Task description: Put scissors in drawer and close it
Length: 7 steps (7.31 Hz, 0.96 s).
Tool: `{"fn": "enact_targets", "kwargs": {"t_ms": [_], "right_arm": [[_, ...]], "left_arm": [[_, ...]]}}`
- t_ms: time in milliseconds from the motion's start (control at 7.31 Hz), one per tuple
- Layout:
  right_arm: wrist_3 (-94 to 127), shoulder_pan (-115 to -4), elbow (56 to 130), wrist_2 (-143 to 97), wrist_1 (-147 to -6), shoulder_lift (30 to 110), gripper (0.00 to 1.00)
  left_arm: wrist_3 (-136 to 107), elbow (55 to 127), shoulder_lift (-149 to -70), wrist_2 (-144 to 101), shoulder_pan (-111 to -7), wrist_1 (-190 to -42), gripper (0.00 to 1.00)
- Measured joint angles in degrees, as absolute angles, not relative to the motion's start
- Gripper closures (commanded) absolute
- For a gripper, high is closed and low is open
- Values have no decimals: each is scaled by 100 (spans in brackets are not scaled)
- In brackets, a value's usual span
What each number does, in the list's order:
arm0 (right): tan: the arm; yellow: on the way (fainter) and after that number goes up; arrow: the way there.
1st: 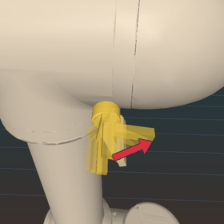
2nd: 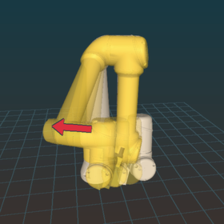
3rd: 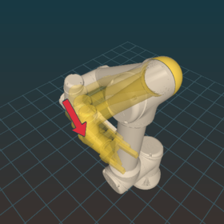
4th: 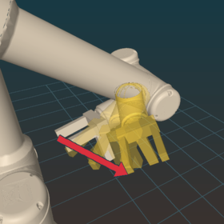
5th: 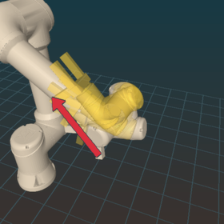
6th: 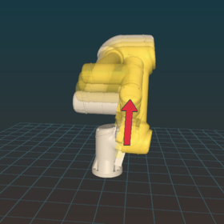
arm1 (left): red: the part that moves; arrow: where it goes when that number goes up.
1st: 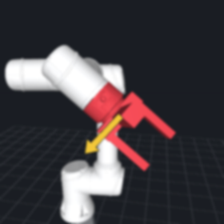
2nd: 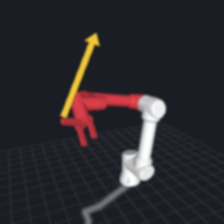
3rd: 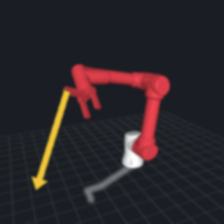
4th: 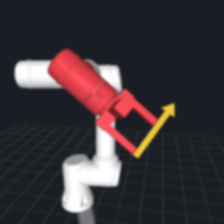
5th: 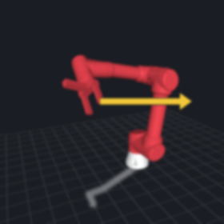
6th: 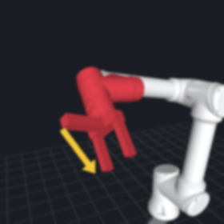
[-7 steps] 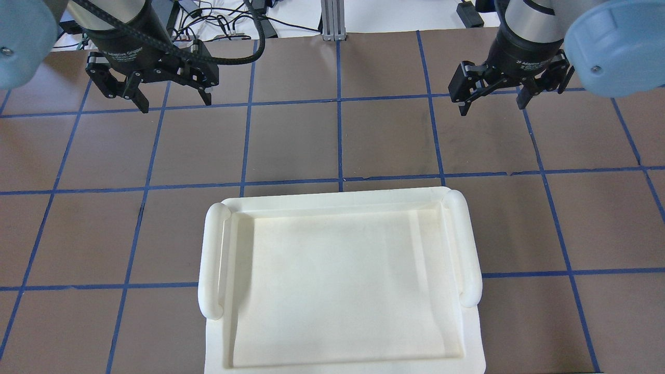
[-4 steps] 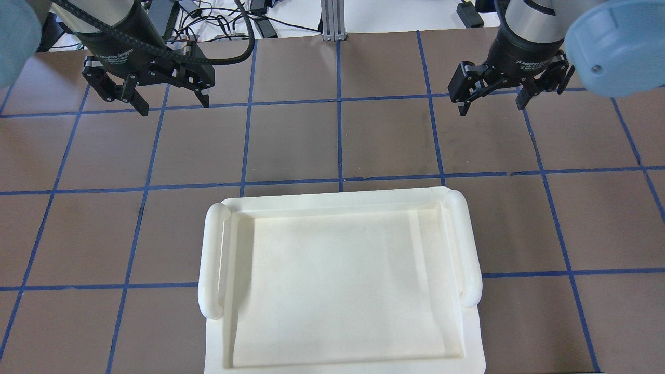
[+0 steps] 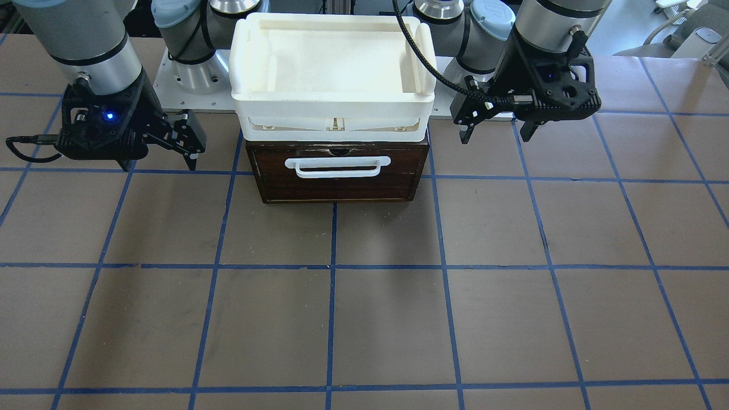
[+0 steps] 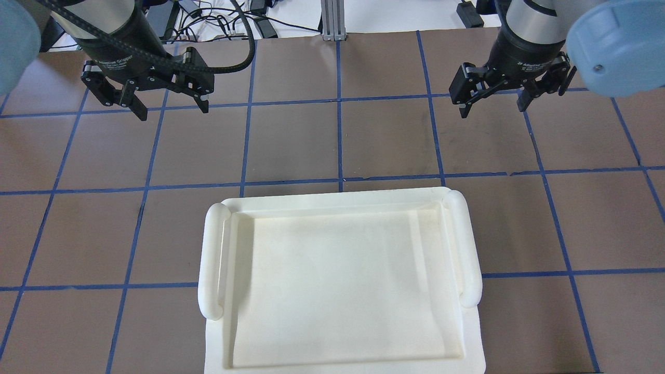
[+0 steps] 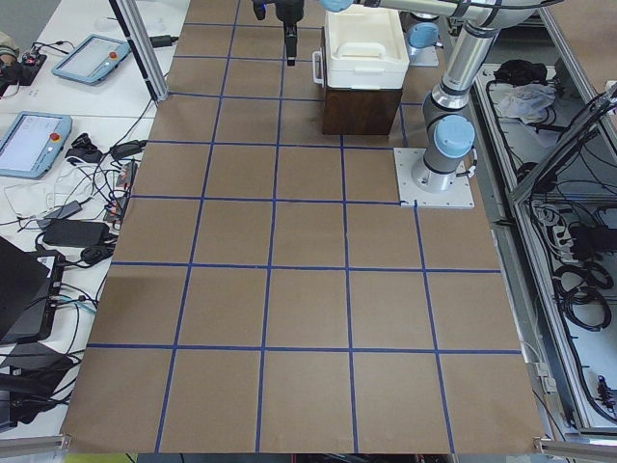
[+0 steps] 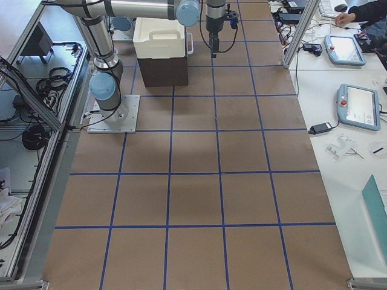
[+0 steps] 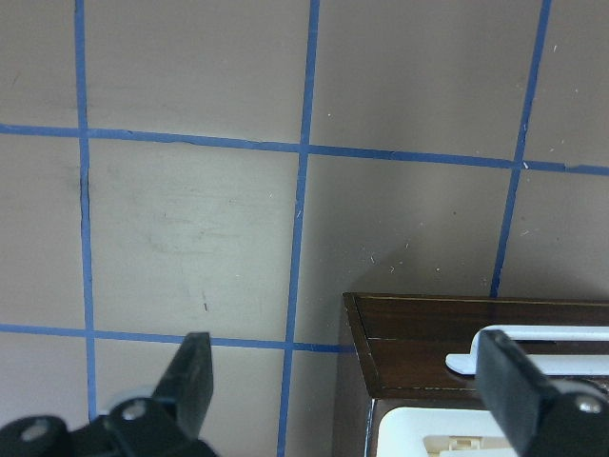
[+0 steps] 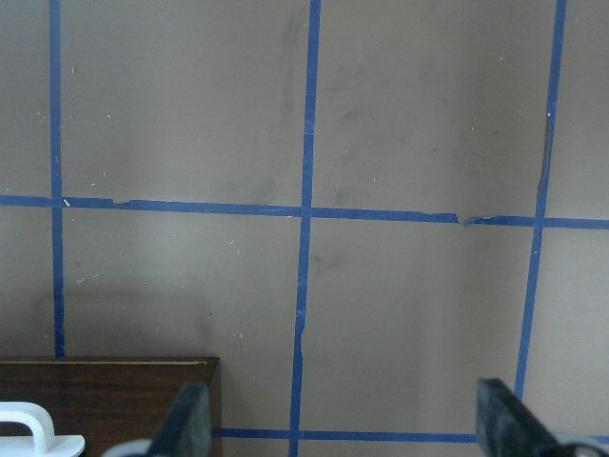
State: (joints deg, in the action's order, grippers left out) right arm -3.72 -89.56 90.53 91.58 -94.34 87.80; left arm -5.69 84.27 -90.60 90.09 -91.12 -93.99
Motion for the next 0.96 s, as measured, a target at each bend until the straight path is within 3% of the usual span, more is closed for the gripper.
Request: {"fn": "enact_targets", "kwargs": {"t_ms": [958], "right_arm": [[-380, -8956, 9053, 9162, -9422, 8780, 0]], "left_arm": [[-432, 8522, -8992, 9062, -9138, -9391, 0]]}}
